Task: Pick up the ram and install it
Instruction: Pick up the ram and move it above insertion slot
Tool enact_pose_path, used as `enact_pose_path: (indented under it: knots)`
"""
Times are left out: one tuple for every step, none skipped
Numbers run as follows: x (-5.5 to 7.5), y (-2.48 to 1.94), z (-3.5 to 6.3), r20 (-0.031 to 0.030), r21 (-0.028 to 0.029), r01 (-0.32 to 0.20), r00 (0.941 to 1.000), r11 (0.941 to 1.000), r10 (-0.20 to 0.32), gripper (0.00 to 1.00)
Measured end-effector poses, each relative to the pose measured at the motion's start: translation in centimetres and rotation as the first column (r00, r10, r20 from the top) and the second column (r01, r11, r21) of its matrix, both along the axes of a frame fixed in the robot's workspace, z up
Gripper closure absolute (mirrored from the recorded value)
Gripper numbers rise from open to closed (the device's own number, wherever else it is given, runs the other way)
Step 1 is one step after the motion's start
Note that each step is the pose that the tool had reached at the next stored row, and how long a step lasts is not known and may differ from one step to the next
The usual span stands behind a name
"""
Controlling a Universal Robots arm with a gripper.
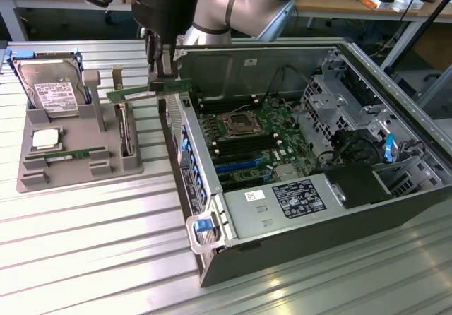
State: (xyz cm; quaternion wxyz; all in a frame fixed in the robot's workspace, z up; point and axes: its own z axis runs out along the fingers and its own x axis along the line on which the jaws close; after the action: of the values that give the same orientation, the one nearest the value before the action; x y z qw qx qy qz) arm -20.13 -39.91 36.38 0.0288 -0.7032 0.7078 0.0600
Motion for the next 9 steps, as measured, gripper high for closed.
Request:
enact_pose_path:
  knots:
    - [0.2,0.0,-0.05,0.0,0.0,0.0,1.0,1.0,0.0,0.88]
    - [0.3,0.0,-0.09,-0.0002,-0.0002,0.0,1.0,1.0,0.0,0.88]
    - [0.4,0.0,-0.12,-0.0002,-0.0002,0.0,1.0,1.0,0.0,0.88]
    - [0.5,0.0,-0.15,-0.0001,-0.0001,0.0,1.0,1.0,0.0,0.88]
    - [0.7,0.0,-0.19,-0.0001,-0.0001,0.0,1.0,1.0,0.0,0.88]
    - [0.7,0.0,-0.21,-0.0001,-0.0002,0.0,1.0,1.0,0.0,0.88]
    - [0.9,0.0,-0.25,0.0,-0.0002,0.0,1.0,1.0,0.0,0.88]
    - [1.0,0.0,-0.3,-0.0001,-0.0001,0.0,1.0,1.0,0.0,0.88]
    - [1.2,0.0,-0.33,-0.0002,-0.0002,0.0,1.0,1.0,0.0,0.88]
